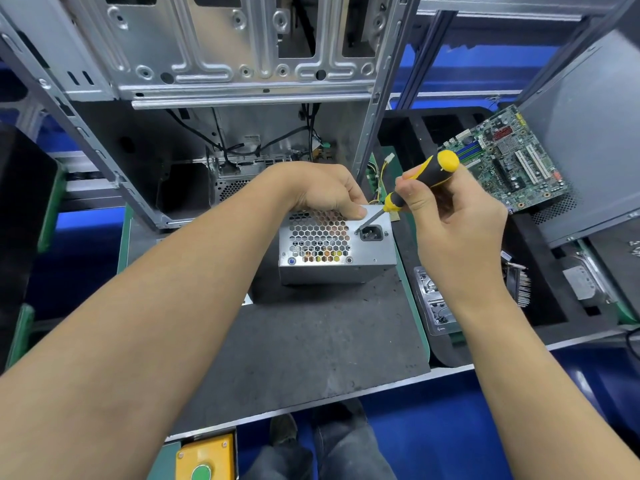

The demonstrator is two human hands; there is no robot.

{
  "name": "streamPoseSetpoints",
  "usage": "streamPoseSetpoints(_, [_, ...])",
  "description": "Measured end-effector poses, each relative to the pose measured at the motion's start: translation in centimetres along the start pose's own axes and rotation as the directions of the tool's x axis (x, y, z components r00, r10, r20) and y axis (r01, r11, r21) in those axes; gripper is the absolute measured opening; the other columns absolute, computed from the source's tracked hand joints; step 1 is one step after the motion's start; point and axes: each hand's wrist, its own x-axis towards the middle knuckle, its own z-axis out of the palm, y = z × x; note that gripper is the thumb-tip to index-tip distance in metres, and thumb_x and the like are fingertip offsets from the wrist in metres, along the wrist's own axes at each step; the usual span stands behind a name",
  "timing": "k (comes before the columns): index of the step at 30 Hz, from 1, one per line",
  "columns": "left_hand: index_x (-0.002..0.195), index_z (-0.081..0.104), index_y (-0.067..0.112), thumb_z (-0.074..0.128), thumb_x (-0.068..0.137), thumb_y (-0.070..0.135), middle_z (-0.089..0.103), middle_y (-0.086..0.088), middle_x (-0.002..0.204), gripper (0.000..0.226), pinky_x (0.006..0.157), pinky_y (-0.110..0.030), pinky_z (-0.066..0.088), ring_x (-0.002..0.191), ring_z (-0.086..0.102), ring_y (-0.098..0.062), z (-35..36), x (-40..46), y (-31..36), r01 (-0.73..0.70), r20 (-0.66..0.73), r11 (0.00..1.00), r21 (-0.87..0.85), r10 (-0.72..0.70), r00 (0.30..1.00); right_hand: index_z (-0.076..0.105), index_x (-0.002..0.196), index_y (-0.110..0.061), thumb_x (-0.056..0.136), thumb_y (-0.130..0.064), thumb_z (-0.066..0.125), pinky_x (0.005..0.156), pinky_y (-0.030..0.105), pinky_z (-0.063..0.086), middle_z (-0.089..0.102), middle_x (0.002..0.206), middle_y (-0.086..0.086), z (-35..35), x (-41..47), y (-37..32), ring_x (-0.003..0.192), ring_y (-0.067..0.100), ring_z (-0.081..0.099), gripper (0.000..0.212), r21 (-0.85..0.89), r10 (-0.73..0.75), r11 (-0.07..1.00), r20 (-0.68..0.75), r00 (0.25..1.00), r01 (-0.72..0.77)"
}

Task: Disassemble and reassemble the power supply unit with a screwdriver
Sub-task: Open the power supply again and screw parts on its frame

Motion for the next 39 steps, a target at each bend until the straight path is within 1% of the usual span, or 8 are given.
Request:
streamPoseSetpoints(8, [0.051, 0.071, 0.034, 0.061, 0.098, 0.015, 0.057, 0.019, 0.052, 0.052, 0.051, -0.013, 0.042, 0.047, 0.050, 0.003, 0.1, 0.2, -0.1, -0.004, 0.015, 1.000, 0.011, 0.004, 1.000, 0.042, 0.122, -0.028, 0.082, -0.024, 0.078, 0.070, 0.043, 0.054, 0.061, 0.079, -0.002, -1.0, 1.2, -2.8, 0.068, 0.024, 0.061, 0.054, -0.277, -0.106, 0.949, 0.183, 0.978, 0.154])
streamPoseSetpoints(15, [0.053, 0.070, 0.033, 0.062, 0.095, 0.012, 0.055, 0.019, 0.051, 0.047, 0.058, -0.020, 0.041, 0.047, 0.047, 0.003, 0.1, 0.3, -0.3, 0.016, -0.018, 1.000, 0.015, -0.016, 1.000, 0.043, 0.122, -0.023, 0.096, -0.024, 0.050, 0.084, 0.048, 0.047, 0.053, 0.104, 0.001, -1.7, 3.3, -4.9, 0.088, 0.029, 0.055, 0.027, -0.476, -0.010, 0.821, 0.541, 0.841, 0.316])
streamPoseSetpoints(23, [0.068, 0.075, 0.029, 0.066, 0.092, 0.012, 0.063, 0.019, 0.064, 0.031, 0.068, -0.022, 0.042, 0.064, 0.054, -0.001, 0.1, 0.4, -0.3, 0.015, -0.041, 1.000, 0.012, -0.014, 0.999, 0.048, 0.094, -0.018, 0.094, -0.044, 0.052, 0.072, 0.041, 0.044, 0.049, 0.086, 0.008, -1.3, 5.5, -6.8, 0.088, 0.037, 0.054, 0.027, -0.673, 0.060, 0.561, 0.614, 0.787, 0.482])
streamPoseSetpoints(26, [0.078, 0.076, 0.023, 0.067, 0.086, 0.012, 0.070, 0.006, 0.081, 0.016, 0.080, -0.030, 0.046, 0.080, 0.057, -0.013, 0.2, 0.5, -0.4, -0.002, -0.055, 1.000, -0.001, 0.002, 0.998, 0.044, 0.098, -0.020, 0.084, -0.052, 0.033, 0.079, 0.046, 0.047, 0.043, 0.098, 0.002, -1.1, 5.6, -8.2, 0.087, 0.030, 0.051, 0.037, -0.607, 0.161, 0.682, 0.669, 0.725, 0.409])
streamPoseSetpoints(28, [0.076, 0.074, 0.020, 0.066, 0.086, 0.011, 0.069, 0.001, 0.077, 0.016, 0.072, -0.030, 0.050, 0.073, 0.057, -0.009, 0.2, 0.5, -0.5, -0.009, -0.060, 1.000, -0.019, 0.008, 0.998, 0.046, 0.095, -0.024, 0.078, -0.053, 0.026, 0.082, 0.044, 0.046, 0.041, 0.095, -0.003, -1.1, 5.8, -8.6, 0.089, 0.027, 0.051, 0.040, -0.590, 0.196, 0.692, 0.708, 0.679, 0.416])
streamPoseSetpoints(32, [0.060, 0.073, 0.026, 0.063, 0.094, 0.012, 0.062, 0.019, 0.058, 0.038, 0.056, -0.012, 0.041, 0.052, 0.052, 0.005, 0.0, 0.6, -0.7, -0.001, -0.016, 1.000, 0.017, 0.001, 1.000, 0.049, 0.106, -0.015, 0.102, -0.035, 0.042, 0.076, 0.046, 0.049, 0.042, 0.083, 0.007, -1.0, 6.3, -7.7, 0.082, 0.035, 0.049, 0.022, -0.737, 0.171, 0.384, 0.648, 0.742, 0.556])
streamPoseSetpoints(36, [0.063, 0.074, 0.030, 0.065, 0.091, 0.009, 0.068, 0.011, 0.069, 0.036, 0.072, -0.028, 0.048, 0.069, 0.056, -0.008, 0.0, 0.9, -0.8, -0.002, -0.048, 1.000, 0.010, 0.002, 0.999, 0.042, 0.100, -0.022, 0.091, -0.039, 0.033, 0.082, 0.044, 0.047, 0.044, 0.107, 0.003, -1.5, 6.2, -9.0, 0.087, 0.028, 0.052, 0.021, -0.619, 0.259, 0.614, 0.745, 0.615, 0.490])
streamPoseSetpoints(39, [0.057, 0.072, 0.031, 0.064, 0.093, 0.010, 0.057, 0.018, 0.053, 0.042, 0.056, -0.018, 0.041, 0.049, 0.048, 0.001, 0.1, 0.9, -0.8, 0.008, -0.033, 1.000, 0.003, -0.008, 0.999, 0.044, 0.098, -0.018, 0.100, -0.021, 0.047, 0.075, 0.044, 0.048, 0.042, 0.094, 0.004, -1.0, 6.6, -8.4, 0.083, 0.031, 0.052, 0.005, -0.653, 0.215, 0.451, 0.741, 0.636, 0.608])
